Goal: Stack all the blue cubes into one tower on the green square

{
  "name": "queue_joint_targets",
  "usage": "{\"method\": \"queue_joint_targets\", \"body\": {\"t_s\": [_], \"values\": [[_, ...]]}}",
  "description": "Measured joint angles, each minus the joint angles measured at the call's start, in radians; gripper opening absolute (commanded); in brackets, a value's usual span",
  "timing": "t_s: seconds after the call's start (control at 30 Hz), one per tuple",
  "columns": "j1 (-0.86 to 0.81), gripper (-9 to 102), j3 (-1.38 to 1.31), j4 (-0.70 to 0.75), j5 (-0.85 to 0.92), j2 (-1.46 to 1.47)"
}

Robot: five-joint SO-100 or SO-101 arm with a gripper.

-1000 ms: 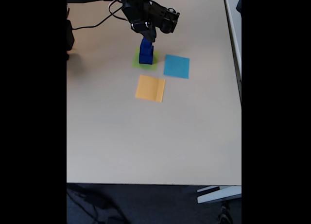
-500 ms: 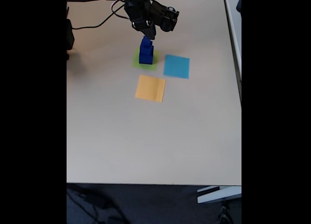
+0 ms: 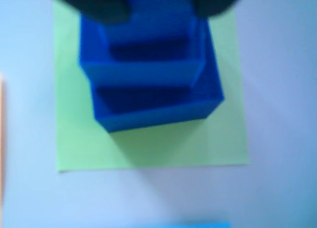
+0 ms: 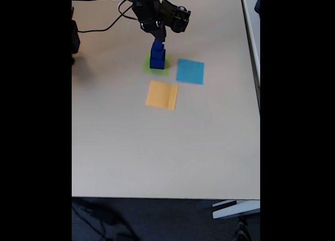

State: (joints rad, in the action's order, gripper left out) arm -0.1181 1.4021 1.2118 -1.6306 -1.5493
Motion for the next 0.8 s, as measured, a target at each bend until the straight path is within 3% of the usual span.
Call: {"method": "queue_joint_targets", "body": {"t_s": [0.8], "values": [[-0.003, 0, 0.109, -0.04, 0.049, -0.054]]}}
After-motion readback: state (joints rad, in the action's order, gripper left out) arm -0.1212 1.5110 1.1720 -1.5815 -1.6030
